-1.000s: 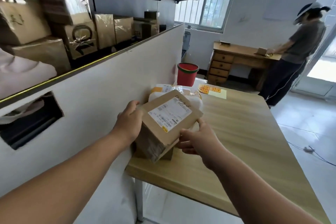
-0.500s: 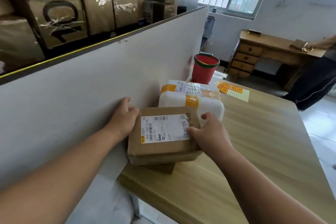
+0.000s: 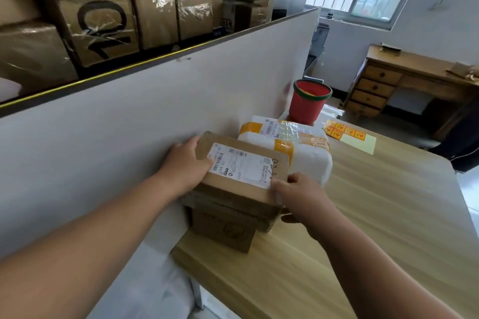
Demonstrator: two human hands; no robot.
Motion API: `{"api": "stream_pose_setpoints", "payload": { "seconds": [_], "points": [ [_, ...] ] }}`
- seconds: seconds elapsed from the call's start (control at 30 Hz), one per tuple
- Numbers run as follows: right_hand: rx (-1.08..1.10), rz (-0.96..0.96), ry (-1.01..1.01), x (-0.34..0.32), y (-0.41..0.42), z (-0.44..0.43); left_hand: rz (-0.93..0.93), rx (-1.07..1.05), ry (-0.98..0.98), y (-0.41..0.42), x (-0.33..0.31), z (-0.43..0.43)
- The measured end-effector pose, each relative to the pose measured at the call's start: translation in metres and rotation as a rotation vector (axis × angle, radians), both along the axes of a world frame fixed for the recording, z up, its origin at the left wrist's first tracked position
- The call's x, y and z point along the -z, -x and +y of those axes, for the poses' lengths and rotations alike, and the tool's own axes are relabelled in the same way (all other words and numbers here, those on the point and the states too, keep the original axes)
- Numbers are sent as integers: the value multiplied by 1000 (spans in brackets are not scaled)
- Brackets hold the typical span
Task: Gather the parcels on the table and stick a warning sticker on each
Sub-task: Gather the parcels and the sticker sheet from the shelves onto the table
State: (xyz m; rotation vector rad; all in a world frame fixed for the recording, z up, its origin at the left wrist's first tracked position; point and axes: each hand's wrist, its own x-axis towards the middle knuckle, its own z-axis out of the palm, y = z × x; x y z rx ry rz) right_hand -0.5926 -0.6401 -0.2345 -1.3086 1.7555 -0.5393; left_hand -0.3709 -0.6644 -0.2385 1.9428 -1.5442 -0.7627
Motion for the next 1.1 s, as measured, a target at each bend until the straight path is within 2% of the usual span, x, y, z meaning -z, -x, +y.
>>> {"api": "stream_pose_setpoints", "payload": {
  "seconds": [0.1,0.17,0.3,0.4,0.6,0.83,1.1],
  "points": [
    [-38,43,-21,3,0,3,-233,-12,65,7,1,-2],
    [-57,70,9,5,1,5,-312,-43,123,11,-1,3],
    [-135,340,305,-1,-5,7,-393,-20,217,15,-10,24],
    [-297,483,466,-12,-26,13,-555,41,337,8,-22,48],
    [-534,537,663,-34,-73,60,-817,36,322,-21,-44,122],
    [-739,498,854,-67,-151,170,-902,-178,323,-84,-74,274],
    [-990,433,1072,-89,-261,353,-1023,-516,226,-171,-99,523]
  ]
}}
